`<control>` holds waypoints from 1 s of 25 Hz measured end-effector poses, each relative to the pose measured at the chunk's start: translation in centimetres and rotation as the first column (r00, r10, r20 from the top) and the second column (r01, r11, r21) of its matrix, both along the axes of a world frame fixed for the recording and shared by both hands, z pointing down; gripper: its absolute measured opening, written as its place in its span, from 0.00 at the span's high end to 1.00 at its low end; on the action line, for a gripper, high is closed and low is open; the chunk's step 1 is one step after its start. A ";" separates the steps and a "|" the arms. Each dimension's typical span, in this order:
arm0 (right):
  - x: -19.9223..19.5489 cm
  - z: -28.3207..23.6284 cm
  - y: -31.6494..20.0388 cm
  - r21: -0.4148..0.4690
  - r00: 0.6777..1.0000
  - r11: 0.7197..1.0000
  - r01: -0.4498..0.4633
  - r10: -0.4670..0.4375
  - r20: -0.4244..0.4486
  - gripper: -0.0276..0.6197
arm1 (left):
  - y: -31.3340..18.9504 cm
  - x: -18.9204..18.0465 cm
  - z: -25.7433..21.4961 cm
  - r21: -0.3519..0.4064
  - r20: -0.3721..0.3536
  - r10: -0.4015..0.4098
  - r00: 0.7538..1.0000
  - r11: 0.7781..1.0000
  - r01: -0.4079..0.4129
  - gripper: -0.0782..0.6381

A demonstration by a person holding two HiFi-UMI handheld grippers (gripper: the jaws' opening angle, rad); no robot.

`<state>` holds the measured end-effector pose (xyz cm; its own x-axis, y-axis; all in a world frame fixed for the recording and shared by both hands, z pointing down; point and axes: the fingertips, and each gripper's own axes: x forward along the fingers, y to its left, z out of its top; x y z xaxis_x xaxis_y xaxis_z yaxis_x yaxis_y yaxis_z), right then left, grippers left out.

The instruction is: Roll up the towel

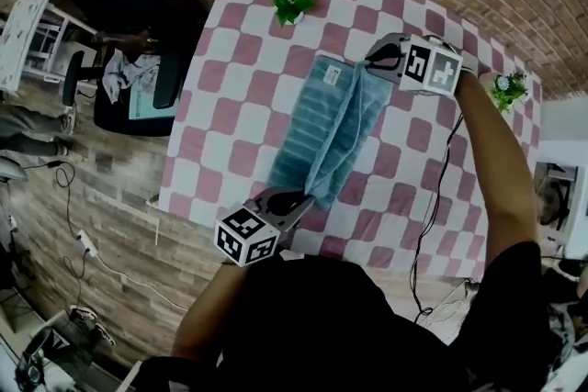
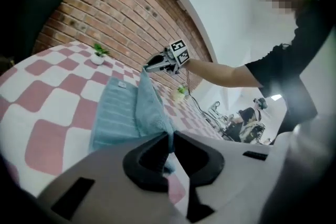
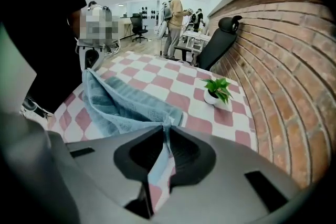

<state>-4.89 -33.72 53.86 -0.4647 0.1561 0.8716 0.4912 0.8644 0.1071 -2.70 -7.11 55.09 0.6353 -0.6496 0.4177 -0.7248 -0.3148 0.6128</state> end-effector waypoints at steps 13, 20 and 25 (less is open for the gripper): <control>-10.8 5.9 -1.6 0.219 0.984 0.974 -0.062 0.024 0.174 0.66 | 2.5 -10.2 8.3 -0.118 0.373 -0.272 0.887 0.934 0.336 0.69; -5.8 -3.5 2.7 -0.106 0.724 0.917 -0.385 0.372 0.581 0.66 | 4.4 -11.6 7.5 -0.055 0.510 -0.177 0.842 0.970 0.237 0.65; -0.5 -2.6 12.2 -0.194 0.719 0.889 -0.414 0.450 0.530 0.66 | 2.8 -10.2 4.4 0.072 0.620 -0.015 0.784 0.997 -0.038 0.64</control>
<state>-5.41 -21.49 51.21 -0.8853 -0.1401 0.4433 -0.0646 0.9813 0.1812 -12.90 -4.29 59.49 0.2645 -0.6904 0.6733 -0.9358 -0.3524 0.0063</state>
